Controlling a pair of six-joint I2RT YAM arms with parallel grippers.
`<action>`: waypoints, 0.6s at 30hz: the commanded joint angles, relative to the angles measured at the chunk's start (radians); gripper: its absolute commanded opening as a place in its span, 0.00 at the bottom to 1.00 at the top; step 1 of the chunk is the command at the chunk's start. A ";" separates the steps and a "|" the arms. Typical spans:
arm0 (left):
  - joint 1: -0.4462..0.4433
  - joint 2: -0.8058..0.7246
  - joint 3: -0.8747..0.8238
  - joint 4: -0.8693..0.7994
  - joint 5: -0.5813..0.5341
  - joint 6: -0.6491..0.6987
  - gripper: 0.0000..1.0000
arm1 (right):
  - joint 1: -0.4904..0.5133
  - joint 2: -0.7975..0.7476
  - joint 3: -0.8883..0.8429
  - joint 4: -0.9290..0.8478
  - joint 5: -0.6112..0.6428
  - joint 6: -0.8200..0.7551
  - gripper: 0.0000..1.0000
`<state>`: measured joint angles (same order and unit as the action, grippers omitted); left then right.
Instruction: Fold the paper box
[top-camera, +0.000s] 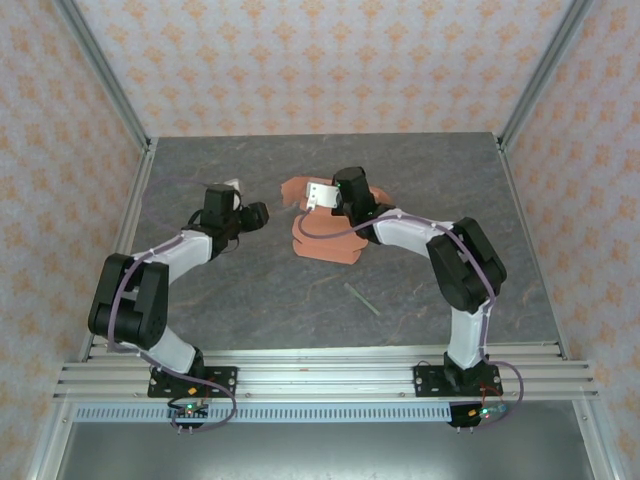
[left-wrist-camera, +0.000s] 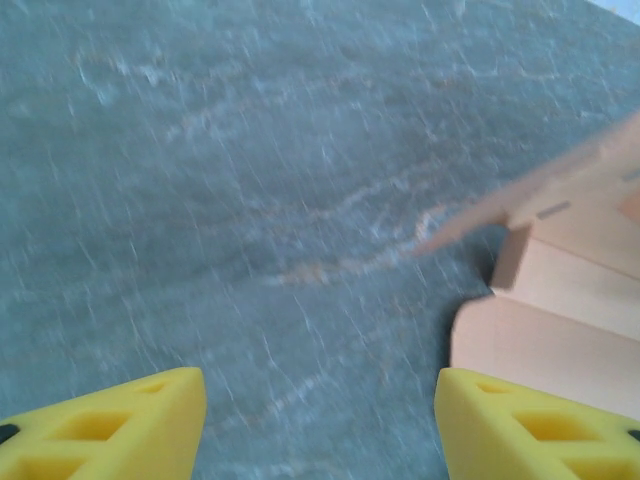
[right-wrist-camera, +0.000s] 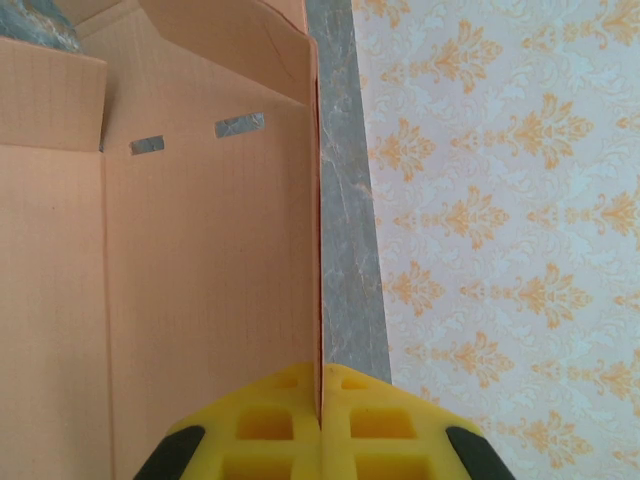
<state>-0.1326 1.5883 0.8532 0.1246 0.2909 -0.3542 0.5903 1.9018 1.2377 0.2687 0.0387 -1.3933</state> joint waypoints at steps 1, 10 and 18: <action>0.023 0.056 0.103 0.012 0.025 0.132 0.63 | -0.018 -0.041 -0.002 -0.034 -0.070 -0.019 0.00; 0.031 0.314 0.478 -0.266 0.152 0.292 0.60 | -0.028 -0.012 0.026 0.009 -0.097 -0.045 0.00; 0.027 0.477 0.681 -0.421 0.246 0.330 0.55 | -0.029 0.015 0.063 -0.007 -0.120 -0.055 0.00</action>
<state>-0.1074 2.0560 1.4811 -0.1867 0.4725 -0.0715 0.5659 1.8973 1.2564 0.2600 -0.0540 -1.4376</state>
